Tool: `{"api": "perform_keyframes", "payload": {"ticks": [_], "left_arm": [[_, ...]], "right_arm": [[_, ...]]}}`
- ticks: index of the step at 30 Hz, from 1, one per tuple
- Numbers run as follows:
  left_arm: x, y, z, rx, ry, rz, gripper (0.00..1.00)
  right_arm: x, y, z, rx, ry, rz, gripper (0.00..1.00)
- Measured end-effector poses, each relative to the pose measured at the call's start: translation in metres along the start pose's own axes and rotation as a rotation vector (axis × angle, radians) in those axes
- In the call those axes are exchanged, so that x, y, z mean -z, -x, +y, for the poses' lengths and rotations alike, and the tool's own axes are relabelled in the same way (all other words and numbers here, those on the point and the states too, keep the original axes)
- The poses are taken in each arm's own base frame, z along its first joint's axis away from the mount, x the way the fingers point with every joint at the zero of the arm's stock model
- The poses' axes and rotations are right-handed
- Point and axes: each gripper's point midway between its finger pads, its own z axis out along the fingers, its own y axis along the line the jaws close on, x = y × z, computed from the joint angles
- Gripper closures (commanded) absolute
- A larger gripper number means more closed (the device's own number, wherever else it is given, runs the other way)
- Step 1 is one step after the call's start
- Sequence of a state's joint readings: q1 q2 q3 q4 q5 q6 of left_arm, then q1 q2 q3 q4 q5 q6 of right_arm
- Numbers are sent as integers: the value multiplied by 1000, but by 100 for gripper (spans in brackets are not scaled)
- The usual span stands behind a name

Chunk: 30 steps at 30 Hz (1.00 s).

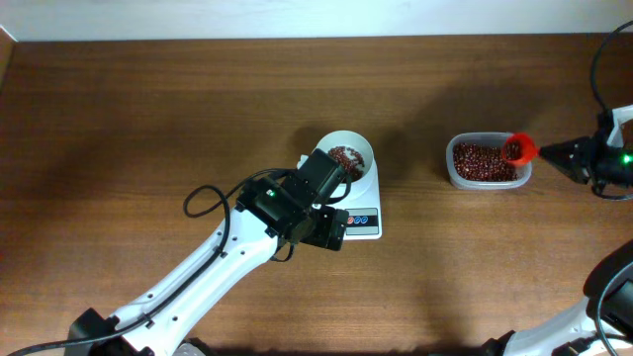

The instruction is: Scoop item into bowl and weigh 50g on scale

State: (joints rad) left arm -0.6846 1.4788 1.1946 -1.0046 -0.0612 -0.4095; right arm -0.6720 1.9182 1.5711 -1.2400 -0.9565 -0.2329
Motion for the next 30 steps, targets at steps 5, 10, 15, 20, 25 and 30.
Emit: {"api": "perform_keyframes", "payload": {"ticks": [5,10,15,20,25,30], "left_arm": [[0,0,0,0,0,0,1],[0,0,0,0,0,0,1],[0,0,0,0,0,0,1],[0,0,0,0,0,0,1],[0,0,0,0,0,0,1],[0,0,0,0,0,0,1]], "right_arm": [[0,-8,9,-39,43,22,96],[-5,-8,28,-44,131,27,96],[-39,-25,70,11,216,128,96],[-84,-60,120,100,292,282,96],[-128,-98,163,226,343,411,96],[-164,-120,200,328,387,463,96]]}}
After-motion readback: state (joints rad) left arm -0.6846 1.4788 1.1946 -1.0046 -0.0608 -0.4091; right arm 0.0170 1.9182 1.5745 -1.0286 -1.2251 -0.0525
